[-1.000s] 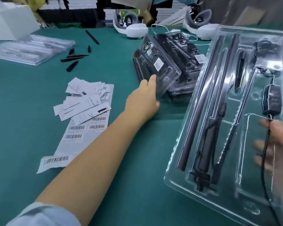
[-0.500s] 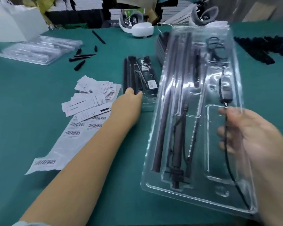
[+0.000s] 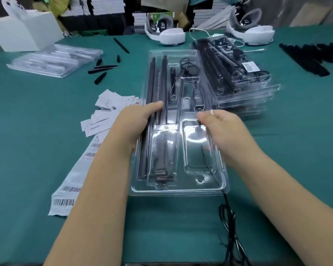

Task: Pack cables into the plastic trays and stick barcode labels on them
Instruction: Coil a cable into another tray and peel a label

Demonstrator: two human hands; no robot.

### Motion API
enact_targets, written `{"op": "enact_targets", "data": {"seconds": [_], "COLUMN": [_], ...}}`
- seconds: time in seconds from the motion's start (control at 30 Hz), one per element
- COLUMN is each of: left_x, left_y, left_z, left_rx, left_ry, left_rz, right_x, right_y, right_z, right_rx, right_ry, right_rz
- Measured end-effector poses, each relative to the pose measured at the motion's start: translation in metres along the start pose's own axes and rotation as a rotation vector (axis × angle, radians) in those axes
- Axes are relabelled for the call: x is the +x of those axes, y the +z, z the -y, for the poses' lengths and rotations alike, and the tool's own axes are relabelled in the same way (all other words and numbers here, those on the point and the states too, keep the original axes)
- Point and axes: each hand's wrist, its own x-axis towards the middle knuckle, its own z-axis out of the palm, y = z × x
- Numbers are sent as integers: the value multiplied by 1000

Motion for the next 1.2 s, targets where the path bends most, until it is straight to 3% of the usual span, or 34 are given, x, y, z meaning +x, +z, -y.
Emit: {"op": "enact_targets", "data": {"seconds": [0.2,0.4,0.53,0.6,0.77,0.9,1.0,1.07,1.2], "left_x": [7,9,6,6,6,9,13,15,16], "left_y": [6,25,30,30,21,11,8,6,4], "left_z": [18,26,26,25,25,27,25,25,25], "left_rx": [84,213,255,257,261,367,410,423,440], "left_ry": [-66,-1,13,6,8,38,40,33,28], "left_rz": [-83,-169,-180,-180,-184,-277,-300,-300,-303], "right_x": [7,11,-1,-9,-25,-30,-25,-19,-10], "right_y": [-9,-29,-48,-51,-42,-34,-43,-49,-59], "right_z": [-22,-19,-1,1,3,1,6,7,7], "right_rx": [-246,-788,-885,-972,-1058,-1093,-984,-738,-200], "right_ry": [89,37,317,310,251,105,97,148,242], "right_rz": [131,135,697,859,944,992,1005,999,760]}}
